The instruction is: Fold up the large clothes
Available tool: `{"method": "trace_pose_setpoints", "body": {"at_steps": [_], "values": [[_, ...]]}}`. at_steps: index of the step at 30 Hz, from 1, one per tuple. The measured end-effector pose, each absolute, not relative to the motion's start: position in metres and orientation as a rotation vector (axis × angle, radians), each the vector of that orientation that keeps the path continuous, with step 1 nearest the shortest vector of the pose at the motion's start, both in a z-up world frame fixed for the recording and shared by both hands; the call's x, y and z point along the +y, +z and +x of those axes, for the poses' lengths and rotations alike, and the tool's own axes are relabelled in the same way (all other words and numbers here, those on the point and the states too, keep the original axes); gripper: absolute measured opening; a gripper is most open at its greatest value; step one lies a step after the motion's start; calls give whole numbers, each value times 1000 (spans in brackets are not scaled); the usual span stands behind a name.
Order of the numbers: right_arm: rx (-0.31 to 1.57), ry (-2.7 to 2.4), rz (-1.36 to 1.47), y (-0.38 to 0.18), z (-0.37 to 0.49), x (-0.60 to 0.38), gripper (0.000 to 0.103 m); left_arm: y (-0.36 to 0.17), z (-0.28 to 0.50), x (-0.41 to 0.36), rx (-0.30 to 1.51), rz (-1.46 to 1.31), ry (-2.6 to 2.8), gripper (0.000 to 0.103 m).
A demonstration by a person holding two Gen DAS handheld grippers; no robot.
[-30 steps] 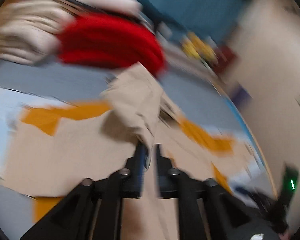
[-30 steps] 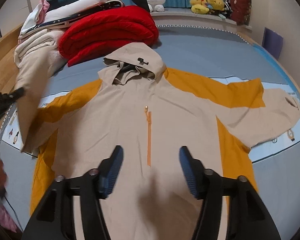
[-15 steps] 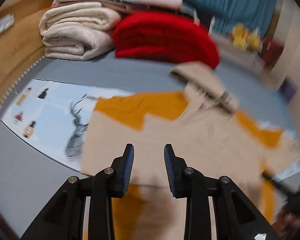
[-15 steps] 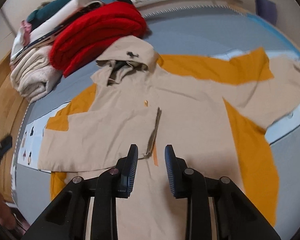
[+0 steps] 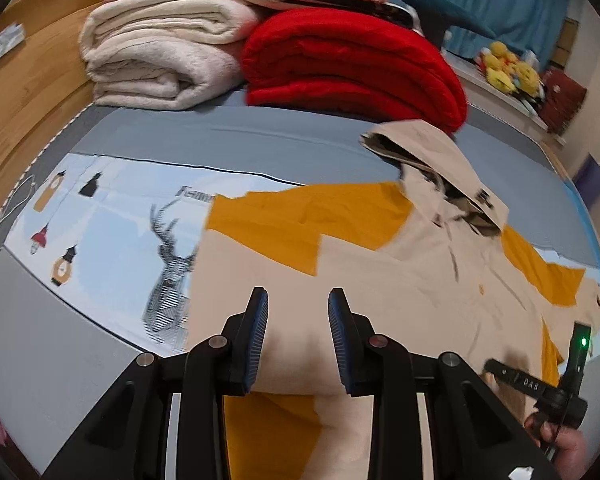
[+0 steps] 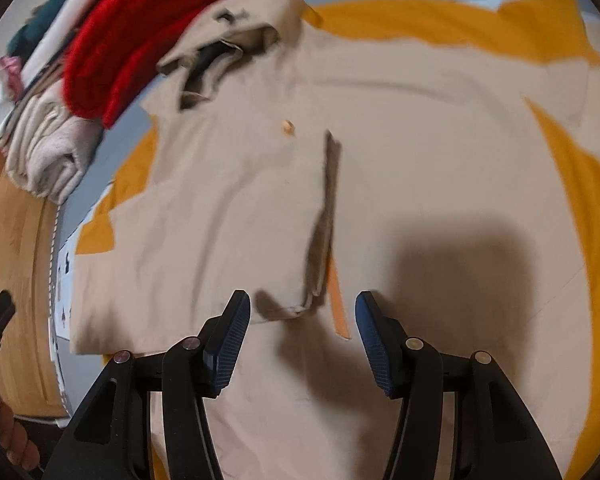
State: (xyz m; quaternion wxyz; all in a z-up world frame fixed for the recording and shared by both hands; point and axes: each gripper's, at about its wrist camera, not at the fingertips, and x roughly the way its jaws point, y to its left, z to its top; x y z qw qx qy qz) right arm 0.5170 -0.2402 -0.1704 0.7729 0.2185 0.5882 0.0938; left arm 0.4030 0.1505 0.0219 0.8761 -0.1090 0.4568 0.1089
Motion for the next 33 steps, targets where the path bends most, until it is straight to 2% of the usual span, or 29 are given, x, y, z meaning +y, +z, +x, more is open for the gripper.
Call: {"method": "trace_pose_setpoints", "body": {"at_steps": [1,2,3,8,11,17,22,28,31,32,33], "values": [[1262,221,467,-171,518,-237,33,21,403,157,954,-241,239,28],[1248,226,457,-168,519,-235,13,21,403,162,955,-254,250,28],[1232,231,457,-165,520,-235,10,20,403,170,958,-271,269,28],[994,201,434,-96,514,-260,7,15,404,182,968,-305,295,28],[913,77,348,-71,511,-291,7,8,406,179,986,-308,282,28],[964,-124,385,-92,520,-360,7,-20,417,162,1072,-349,206,28],[967,-120,396,-97,525,-379,7,-55,426,140,1177,-325,125,28],[956,-188,375,-102,523,-390,15,-109,425,142,1308,-295,150,28],[978,-91,405,-112,529,-385,35,-134,420,149,1392,-262,217,28],[1002,-59,419,-119,532,-382,47,-131,419,150,1386,-269,221,28],[1038,-37,430,-128,535,-381,50,-127,419,149,1374,-271,219,28]]}}
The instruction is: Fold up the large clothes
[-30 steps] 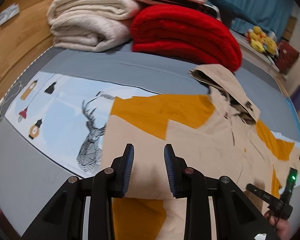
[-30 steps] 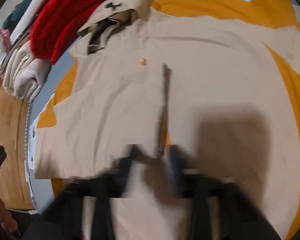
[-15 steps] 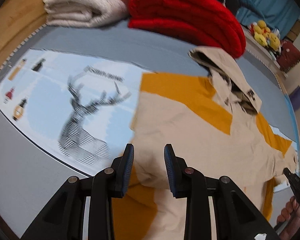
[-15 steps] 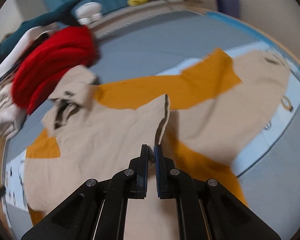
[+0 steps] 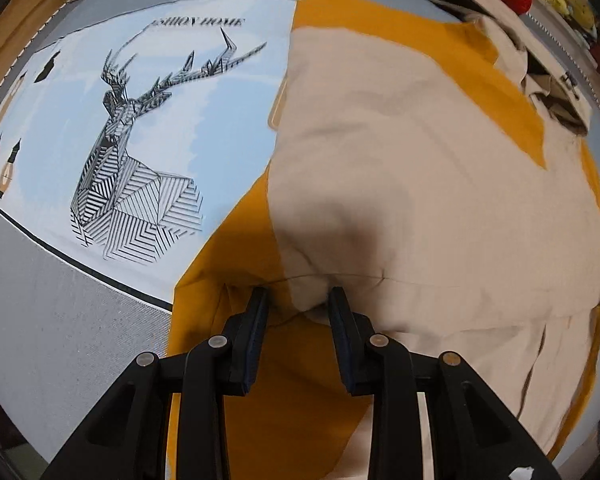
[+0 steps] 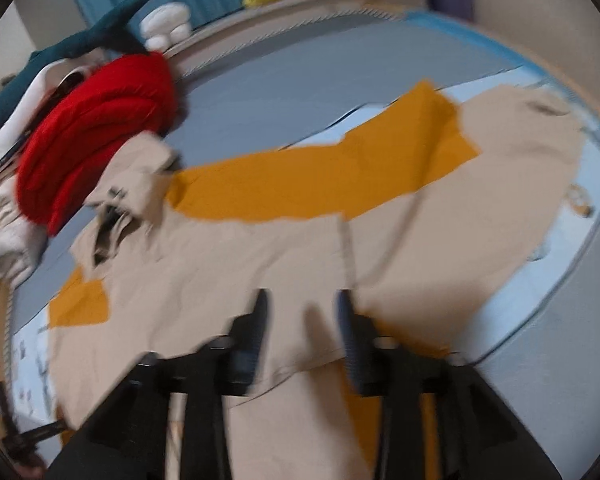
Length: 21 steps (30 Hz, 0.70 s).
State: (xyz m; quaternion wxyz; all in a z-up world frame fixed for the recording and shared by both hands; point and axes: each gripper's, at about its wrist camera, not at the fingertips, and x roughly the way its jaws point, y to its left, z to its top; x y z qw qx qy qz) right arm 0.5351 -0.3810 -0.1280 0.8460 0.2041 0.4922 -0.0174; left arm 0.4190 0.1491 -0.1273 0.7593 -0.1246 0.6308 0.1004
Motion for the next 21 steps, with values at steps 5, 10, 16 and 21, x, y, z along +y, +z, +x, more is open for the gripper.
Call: {"method": "trace_pose_setpoints", "body": {"at_steps": [5,10,16,21], "values": [[1195,-105,426,-169,541,-388,50,-118,417,135,1312,-252,146,28],[1207,-109,452,-167,538,-396,50,-129,410,131,1372,-225,172,28],[1041,-113,410,-114,527,-409,50,-64,395,106,1205,-159,131,28],[925,-108,382,-76,516,-427,50,-20,388,78,1102,-105,69,30]]}}
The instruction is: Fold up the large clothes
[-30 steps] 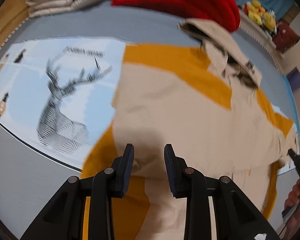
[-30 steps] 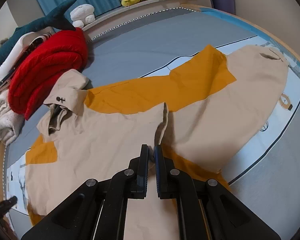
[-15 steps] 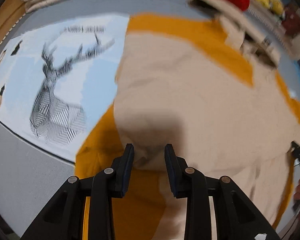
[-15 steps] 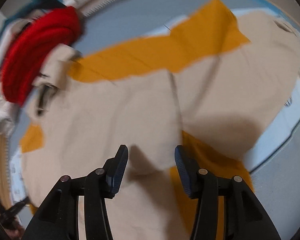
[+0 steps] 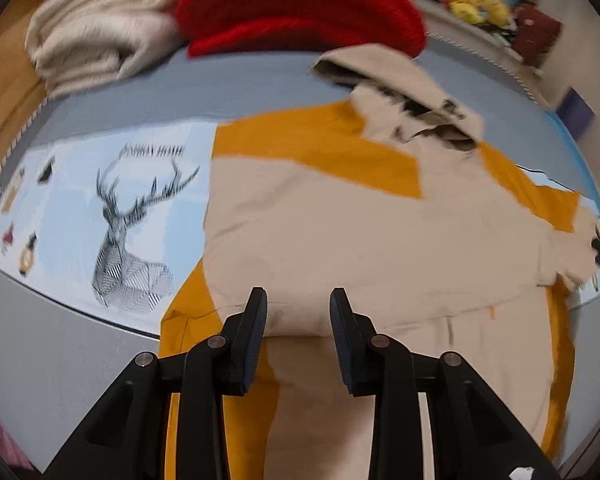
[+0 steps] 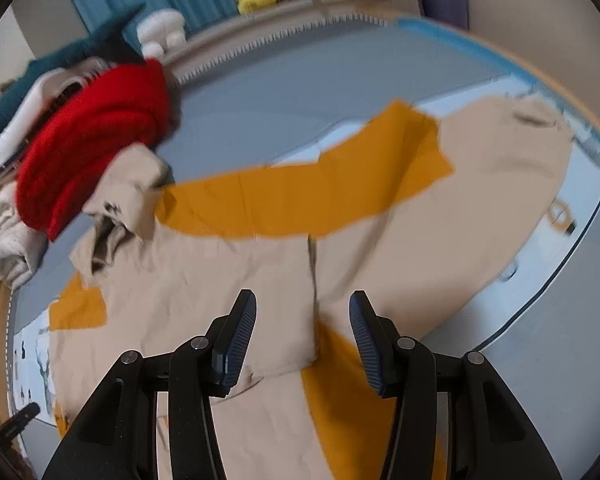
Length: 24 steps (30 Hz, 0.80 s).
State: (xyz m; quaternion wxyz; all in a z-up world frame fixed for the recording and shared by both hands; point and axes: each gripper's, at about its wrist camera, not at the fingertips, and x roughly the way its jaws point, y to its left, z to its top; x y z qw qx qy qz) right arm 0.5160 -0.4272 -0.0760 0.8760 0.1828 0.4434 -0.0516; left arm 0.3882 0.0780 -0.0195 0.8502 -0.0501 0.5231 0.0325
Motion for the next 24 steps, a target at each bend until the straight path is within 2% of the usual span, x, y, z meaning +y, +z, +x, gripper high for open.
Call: {"method": "trace_pose_setpoints", "body": {"at_steps": [14,24], "values": [[815,-199,422,-23,469,-554,50,11,360,23,1005,-67,-54,35],[707,-342,511,-24,433,-677,48,12,375,7,986,-55,-59,36]]}}
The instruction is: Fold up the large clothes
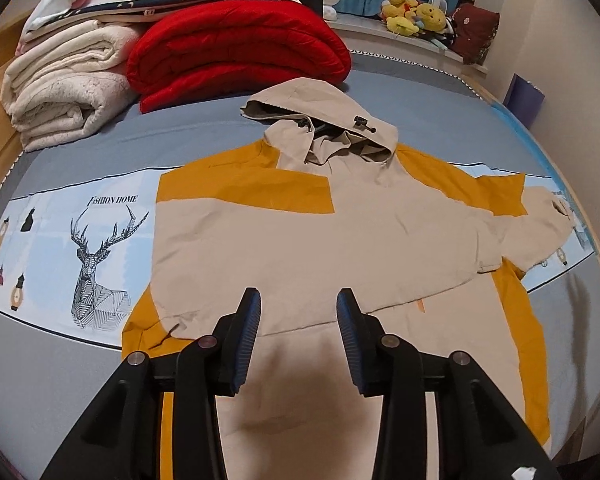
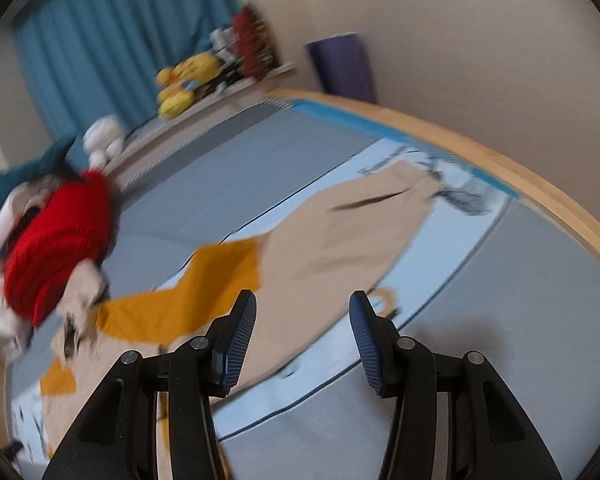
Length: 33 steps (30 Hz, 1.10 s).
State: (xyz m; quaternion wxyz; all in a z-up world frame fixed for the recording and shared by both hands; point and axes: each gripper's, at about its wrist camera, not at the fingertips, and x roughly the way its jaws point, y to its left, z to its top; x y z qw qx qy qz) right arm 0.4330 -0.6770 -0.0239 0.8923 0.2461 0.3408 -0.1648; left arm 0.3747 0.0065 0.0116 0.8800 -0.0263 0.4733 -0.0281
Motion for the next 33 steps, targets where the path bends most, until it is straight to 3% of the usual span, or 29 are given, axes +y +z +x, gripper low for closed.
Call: {"method": "trace_pose_setpoints", "body": {"at_steps": [2,9,21,33], "values": [[697,-380,556,-29,429,-701,42,10,379,4,987,-57,-62,36],[707,-390,653,-57,448,-737,45,-2,391,-7,1013,-47,-67,36],[820,-369,801,-158,508,-787,47,-19,403,-11,1029,-11,-52,36],[738,-407,921,-202,536,-812,47,-25,409,-9,1028,7,-51,36]]}}
